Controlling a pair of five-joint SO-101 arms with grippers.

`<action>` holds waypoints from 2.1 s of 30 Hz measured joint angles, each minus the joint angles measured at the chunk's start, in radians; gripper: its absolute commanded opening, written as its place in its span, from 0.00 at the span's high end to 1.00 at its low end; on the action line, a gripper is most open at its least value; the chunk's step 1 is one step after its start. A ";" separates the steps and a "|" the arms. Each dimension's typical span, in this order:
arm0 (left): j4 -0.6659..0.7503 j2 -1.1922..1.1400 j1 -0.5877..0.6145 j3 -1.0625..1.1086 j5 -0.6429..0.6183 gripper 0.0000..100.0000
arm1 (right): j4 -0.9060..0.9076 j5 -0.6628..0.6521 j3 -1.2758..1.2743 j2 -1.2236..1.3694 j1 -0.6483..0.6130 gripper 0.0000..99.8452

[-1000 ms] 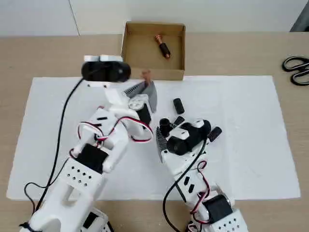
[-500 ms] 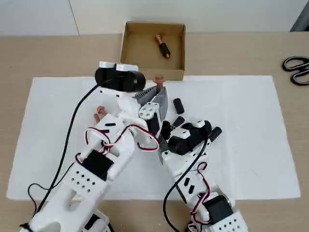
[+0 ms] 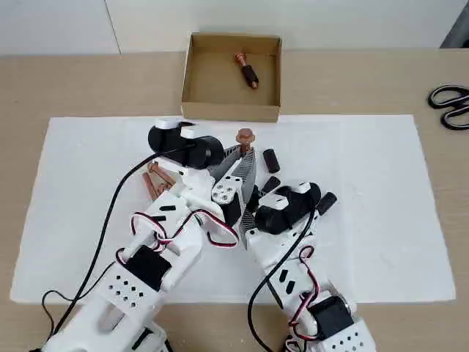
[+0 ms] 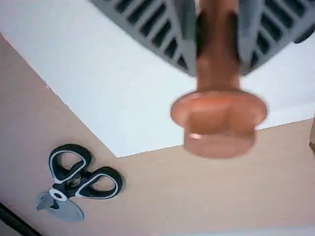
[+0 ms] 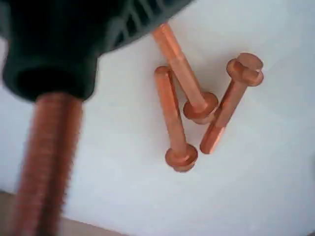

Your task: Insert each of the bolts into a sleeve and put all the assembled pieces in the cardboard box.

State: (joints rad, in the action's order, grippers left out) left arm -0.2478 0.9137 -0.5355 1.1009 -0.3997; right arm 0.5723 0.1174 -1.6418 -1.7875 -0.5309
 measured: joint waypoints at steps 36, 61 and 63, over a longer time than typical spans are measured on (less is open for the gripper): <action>0.000 0.012 -0.035 0.052 0.014 0.99 | 0.000 0.000 0.000 -0.002 -0.002 1.00; -0.071 0.032 -0.043 0.118 0.037 0.99 | 0.002 0.003 -0.018 0.000 -0.002 1.00; -0.081 0.032 -0.043 0.118 0.037 0.99 | 0.002 0.003 -0.018 0.000 -0.002 1.00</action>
State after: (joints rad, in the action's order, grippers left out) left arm -0.3291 0.9459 -0.5785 1.2190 -0.3629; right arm 0.5738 0.1204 -1.6602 -1.7875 -0.5324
